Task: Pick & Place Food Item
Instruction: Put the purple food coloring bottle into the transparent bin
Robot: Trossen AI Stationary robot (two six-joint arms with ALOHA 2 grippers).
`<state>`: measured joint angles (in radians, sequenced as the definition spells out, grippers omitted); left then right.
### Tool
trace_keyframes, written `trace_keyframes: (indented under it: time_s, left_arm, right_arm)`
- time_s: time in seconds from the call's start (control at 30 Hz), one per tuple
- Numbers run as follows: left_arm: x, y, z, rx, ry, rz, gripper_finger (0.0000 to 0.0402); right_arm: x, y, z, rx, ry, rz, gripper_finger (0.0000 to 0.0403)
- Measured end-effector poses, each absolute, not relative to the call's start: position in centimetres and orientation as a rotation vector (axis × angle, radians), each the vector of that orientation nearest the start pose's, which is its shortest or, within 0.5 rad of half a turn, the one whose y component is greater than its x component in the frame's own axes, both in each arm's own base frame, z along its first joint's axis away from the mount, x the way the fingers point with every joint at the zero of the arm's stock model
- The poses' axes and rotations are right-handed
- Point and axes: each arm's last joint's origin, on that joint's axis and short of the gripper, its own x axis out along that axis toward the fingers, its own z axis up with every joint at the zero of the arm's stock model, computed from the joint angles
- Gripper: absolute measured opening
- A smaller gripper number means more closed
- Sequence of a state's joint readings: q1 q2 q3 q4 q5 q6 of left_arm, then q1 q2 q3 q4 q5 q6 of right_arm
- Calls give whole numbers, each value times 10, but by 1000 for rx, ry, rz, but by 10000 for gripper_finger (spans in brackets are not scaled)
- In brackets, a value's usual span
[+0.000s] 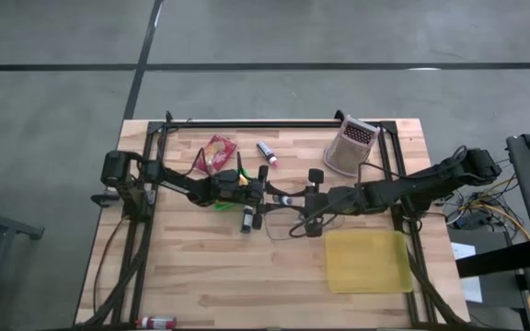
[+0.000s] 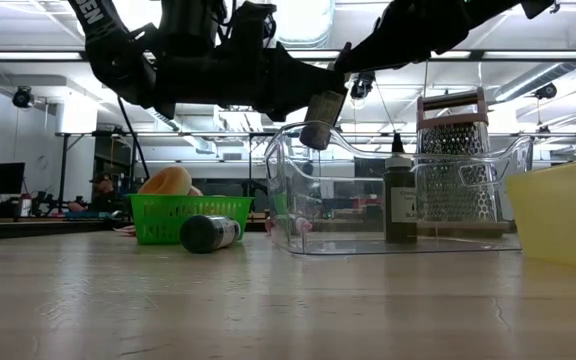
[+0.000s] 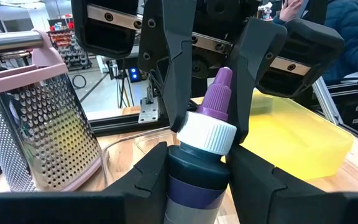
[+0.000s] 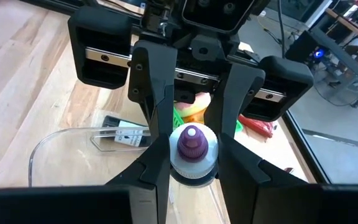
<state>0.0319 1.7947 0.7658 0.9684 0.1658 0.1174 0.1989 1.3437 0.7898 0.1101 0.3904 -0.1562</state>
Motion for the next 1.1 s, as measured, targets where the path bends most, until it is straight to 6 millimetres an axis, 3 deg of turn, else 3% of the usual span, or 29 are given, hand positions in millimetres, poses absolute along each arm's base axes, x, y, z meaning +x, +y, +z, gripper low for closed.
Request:
trace_keyframes:
  time_s: [0.23, 0.47, 0.6, 0.93, 1.1]
  left_arm:
    - [352, 6, 175, 111, 63, -138, 137]
    - [351, 4, 176, 63, 72, -229, 297]
    - [348, 3, 182, 54, 88, -261, 346]
    - [332, 1, 208, 97, 141, -279, 354]
    - [319, 3, 222, 154, 206, -221, 353]
  right_arm:
    - [282, 46, 242, -282, 442, -156, 93]
    - [282, 45, 240, -282, 462, -157, 93]
    - [281, 45, 239, -277, 469, -158, 93]
    - [278, 44, 233, -234, 544, -171, 93]
    - [278, 47, 233, -162, 541, -90, 93]
